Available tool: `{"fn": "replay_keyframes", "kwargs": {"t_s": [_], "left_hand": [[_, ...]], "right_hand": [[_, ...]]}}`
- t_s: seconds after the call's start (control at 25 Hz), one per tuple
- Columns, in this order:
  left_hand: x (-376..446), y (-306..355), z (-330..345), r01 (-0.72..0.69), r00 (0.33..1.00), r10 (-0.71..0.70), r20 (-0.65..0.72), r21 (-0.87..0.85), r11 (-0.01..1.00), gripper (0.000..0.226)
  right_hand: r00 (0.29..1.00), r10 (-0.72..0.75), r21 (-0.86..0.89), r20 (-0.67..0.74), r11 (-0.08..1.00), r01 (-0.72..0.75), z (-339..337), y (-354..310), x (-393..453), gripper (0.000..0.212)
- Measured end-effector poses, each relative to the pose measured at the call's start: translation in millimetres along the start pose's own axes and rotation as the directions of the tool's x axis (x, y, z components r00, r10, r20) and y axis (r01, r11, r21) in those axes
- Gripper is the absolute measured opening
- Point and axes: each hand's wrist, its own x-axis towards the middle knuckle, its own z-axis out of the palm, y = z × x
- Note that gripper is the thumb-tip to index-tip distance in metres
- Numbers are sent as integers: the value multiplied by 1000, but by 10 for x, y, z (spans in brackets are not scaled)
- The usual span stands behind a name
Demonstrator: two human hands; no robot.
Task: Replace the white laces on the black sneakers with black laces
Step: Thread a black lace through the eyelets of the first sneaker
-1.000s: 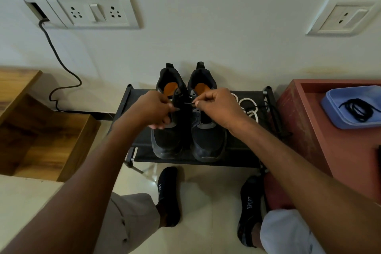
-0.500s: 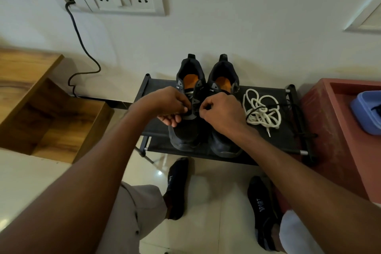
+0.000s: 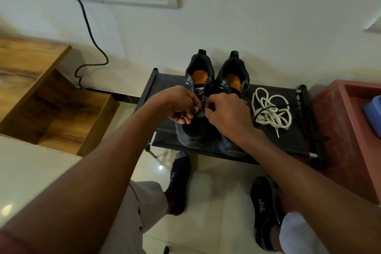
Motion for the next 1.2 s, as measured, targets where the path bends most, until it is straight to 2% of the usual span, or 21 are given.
{"fn": "replay_keyframes", "kwargs": {"t_s": [0.16,0.28,0.48,0.56,0.68,0.92,1.0,1.2], "left_hand": [[51,-29,1,-41,998,45,-41,77,996,19],[76,-42,-18,-89,996,92,-13,153,984,16],[122,-45,-24,-120,992,114,45,192,974,10],[146,-37,-36,-130,991,120,59,194,972,7],[170,-37,-61,-145,989,135,60,202,969,8],[145,-78,-51,-151,988,143,66,133,980,15],[146,-76,-28,-154,987,146,64,138,978,13],[191,-35,-19,-175,984,175,20,191,966,14]], "right_hand": [[997,65,144,42,987,-71,24,47,7,14],[991,70,219,115,971,-94,-16,123,56,17],[997,82,231,5,970,-81,71,75,-28,18],[1000,9,214,29,977,-15,54,69,-31,33],[982,-108,147,154,986,85,-45,78,-8,67],[981,-56,101,187,994,38,-31,88,15,89],[978,-68,80,195,995,54,-24,89,16,89],[974,-99,102,202,992,79,-33,108,11,73]]}}
